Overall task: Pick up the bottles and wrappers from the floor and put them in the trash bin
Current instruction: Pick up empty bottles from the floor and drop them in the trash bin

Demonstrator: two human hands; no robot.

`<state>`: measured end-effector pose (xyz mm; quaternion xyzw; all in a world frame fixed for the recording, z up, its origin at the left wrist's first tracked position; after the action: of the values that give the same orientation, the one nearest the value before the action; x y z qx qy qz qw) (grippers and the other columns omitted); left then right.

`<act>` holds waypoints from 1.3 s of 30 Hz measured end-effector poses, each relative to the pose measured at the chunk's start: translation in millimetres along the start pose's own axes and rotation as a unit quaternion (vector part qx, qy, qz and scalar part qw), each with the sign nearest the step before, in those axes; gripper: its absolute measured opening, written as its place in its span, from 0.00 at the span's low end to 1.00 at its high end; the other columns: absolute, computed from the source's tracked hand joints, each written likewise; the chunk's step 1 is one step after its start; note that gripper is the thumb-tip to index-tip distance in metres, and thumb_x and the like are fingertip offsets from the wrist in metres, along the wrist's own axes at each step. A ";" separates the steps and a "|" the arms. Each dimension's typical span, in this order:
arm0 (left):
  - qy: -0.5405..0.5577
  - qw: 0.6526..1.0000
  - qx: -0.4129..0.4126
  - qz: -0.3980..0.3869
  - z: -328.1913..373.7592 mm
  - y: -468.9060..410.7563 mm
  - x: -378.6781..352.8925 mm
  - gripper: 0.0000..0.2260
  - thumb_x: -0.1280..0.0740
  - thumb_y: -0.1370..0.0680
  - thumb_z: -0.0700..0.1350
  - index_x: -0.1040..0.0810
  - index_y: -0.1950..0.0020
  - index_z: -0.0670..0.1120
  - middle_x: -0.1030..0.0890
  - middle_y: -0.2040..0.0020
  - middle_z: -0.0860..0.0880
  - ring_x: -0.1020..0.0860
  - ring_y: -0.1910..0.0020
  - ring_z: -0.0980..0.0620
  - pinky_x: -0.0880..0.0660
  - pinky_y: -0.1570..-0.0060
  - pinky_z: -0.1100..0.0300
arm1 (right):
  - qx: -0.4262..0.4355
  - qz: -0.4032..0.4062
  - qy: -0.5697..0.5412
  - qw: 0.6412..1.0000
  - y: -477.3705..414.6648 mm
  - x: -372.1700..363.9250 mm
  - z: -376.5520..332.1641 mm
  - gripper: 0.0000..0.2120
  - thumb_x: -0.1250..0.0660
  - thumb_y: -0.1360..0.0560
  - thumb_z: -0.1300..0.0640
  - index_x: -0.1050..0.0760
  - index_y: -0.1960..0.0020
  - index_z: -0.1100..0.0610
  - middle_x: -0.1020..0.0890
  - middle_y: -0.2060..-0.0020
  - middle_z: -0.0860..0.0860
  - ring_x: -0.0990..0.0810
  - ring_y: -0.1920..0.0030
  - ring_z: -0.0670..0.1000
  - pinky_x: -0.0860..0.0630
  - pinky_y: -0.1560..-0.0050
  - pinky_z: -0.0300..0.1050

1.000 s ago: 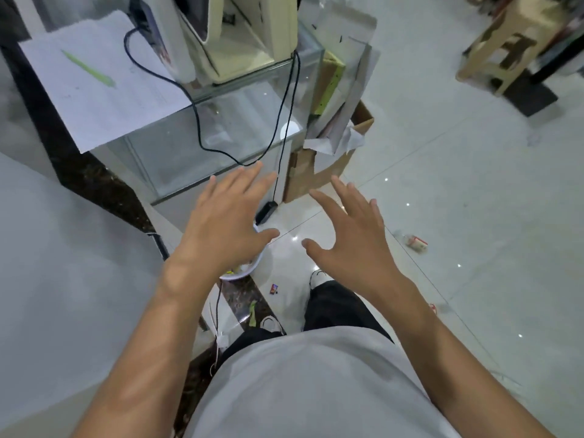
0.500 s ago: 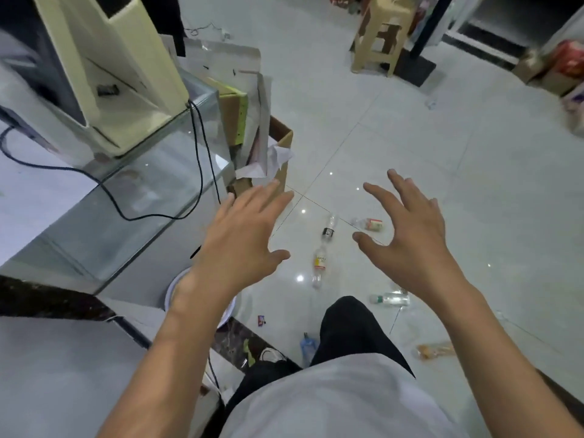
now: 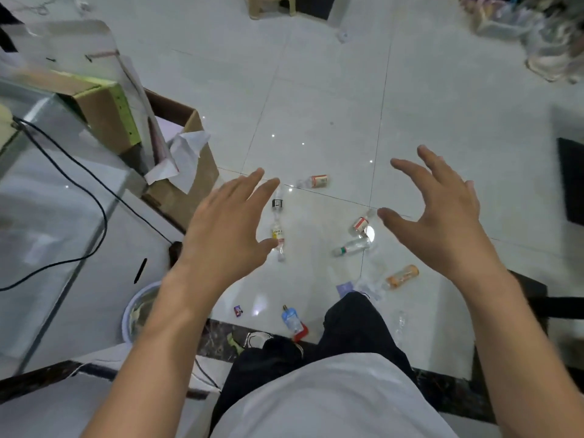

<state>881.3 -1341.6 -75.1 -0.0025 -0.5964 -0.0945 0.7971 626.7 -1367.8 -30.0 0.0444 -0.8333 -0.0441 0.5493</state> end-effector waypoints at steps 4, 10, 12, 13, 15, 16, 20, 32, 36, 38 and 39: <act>-0.003 0.999 -0.001 -0.034 15.1 -20.1 -14.0 0.41 0.28 0.26 0.60 0.47 0.19 0.58 0.47 0.18 0.55 0.45 0.21 0.51 0.43 0.25 0.52 | -0.001 0.000 -0.031 1.000 -5.7 4.1 22.6 0.31 0.28 0.24 0.49 0.35 0.24 0.41 0.45 0.19 0.43 0.50 0.19 0.48 0.61 0.22 0.56; 0.005 0.999 -0.004 -0.041 60.0 -49.8 -19.2 0.41 0.27 0.27 0.58 0.46 0.20 0.59 0.47 0.19 0.57 0.45 0.21 0.52 0.42 0.26 0.52 | -0.002 -0.028 -0.060 0.998 -22.6 5.3 60.8 0.31 0.28 0.25 0.48 0.35 0.25 0.39 0.46 0.20 0.40 0.50 0.20 0.45 0.61 0.21 0.56; 0.006 0.999 -0.004 -0.045 77.8 -63.6 -21.5 0.41 0.27 0.26 0.58 0.46 0.19 0.59 0.48 0.18 0.57 0.46 0.21 0.52 0.43 0.26 0.53 | 0.007 -0.038 -0.064 0.997 -32.6 8.6 73.7 0.31 0.28 0.25 0.47 0.35 0.25 0.38 0.47 0.19 0.40 0.51 0.19 0.46 0.62 0.20 0.56; 0.004 0.999 -0.003 -0.047 87.4 -70.7 -22.7 0.41 0.28 0.26 0.58 0.47 0.19 0.59 0.49 0.18 0.57 0.46 0.20 0.52 0.44 0.25 0.53 | 0.011 -0.041 -0.066 0.997 -37.7 11.6 80.9 0.32 0.28 0.25 0.47 0.36 0.25 0.38 0.48 0.19 0.40 0.51 0.19 0.45 0.62 0.20 0.56; -0.005 0.999 -0.008 -0.049 111.0 -85.5 -25.8 0.41 0.28 0.26 0.59 0.48 0.19 0.59 0.49 0.18 0.57 0.46 0.21 0.51 0.43 0.24 0.52 | 0.015 -0.041 -0.070 0.997 -46.6 20.4 98.4 0.32 0.28 0.26 0.46 0.36 0.25 0.39 0.48 0.19 0.40 0.52 0.19 0.45 0.63 0.21 0.56; -0.008 0.999 -0.015 -0.051 125.2 -93.2 -27.7 0.41 0.28 0.26 0.58 0.47 0.19 0.58 0.48 0.18 0.56 0.45 0.21 0.51 0.43 0.24 0.52 | 0.014 -0.039 -0.072 0.997 -49.5 25.3 108.6 0.33 0.27 0.26 0.46 0.36 0.24 0.39 0.48 0.19 0.40 0.52 0.19 0.45 0.63 0.21 0.55; -0.019 0.996 -0.054 -0.068 191.0 -128.5 -37.9 0.41 0.28 0.26 0.58 0.48 0.19 0.59 0.49 0.18 0.56 0.46 0.20 0.51 0.43 0.24 0.50 | 0.006 -0.038 -0.074 0.997 -53.4 42.8 155.8 0.36 0.27 0.26 0.45 0.39 0.23 0.39 0.50 0.19 0.41 0.54 0.19 0.46 0.65 0.22 0.52; -0.052 0.979 -0.185 -0.072 395.1 -212.4 -83.8 0.40 0.27 0.27 0.59 0.43 0.20 0.58 0.43 0.19 0.55 0.43 0.21 0.49 0.41 0.25 0.47 | -0.099 -0.013 -0.079 0.992 -49.3 111.1 348.5 0.44 0.26 0.26 0.45 0.49 0.19 0.39 0.53 0.19 0.41 0.59 0.19 0.45 0.66 0.22 0.49; -0.055 0.973 -0.210 -0.074 443.1 -226.7 -92.4 0.40 0.27 0.27 0.59 0.44 0.20 0.58 0.43 0.19 0.56 0.44 0.21 0.50 0.42 0.25 0.48 | -0.119 -0.008 -0.088 0.989 -43.6 126.4 393.1 0.44 0.26 0.26 0.45 0.49 0.19 0.39 0.54 0.19 0.40 0.60 0.19 0.44 0.65 0.22 0.49; -0.064 0.972 -0.216 -0.074 456.4 -231.5 -95.2 0.41 0.27 0.28 0.59 0.44 0.20 0.58 0.43 0.19 0.55 0.44 0.21 0.50 0.41 0.25 0.48 | -0.122 -0.004 -0.092 0.988 -42.4 130.7 408.0 0.44 0.26 0.26 0.45 0.49 0.20 0.39 0.54 0.19 0.40 0.60 0.20 0.44 0.65 0.22 0.49; -0.069 0.971 -0.218 -0.074 461.1 -232.9 -96.6 0.41 0.27 0.28 0.59 0.43 0.20 0.58 0.43 0.19 0.55 0.43 0.21 0.49 0.41 0.25 0.47 | -0.123 -0.002 -0.094 0.988 -42.0 132.2 414.3 0.44 0.26 0.26 0.45 0.49 0.20 0.39 0.54 0.19 0.40 0.60 0.19 0.44 0.64 0.21 0.49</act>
<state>381.1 -1502.3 -59.2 -0.1385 -0.6133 -0.2800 0.7255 195.0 -1415.4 -77.3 -0.0267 -0.8693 -0.1515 0.4698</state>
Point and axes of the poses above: each hand's wrist, its own y-axis away from the middle knuckle, its own x-axis out of the back of the hand, z = x × y, the point moved 8 cm from there along -y, towards the middle knuckle
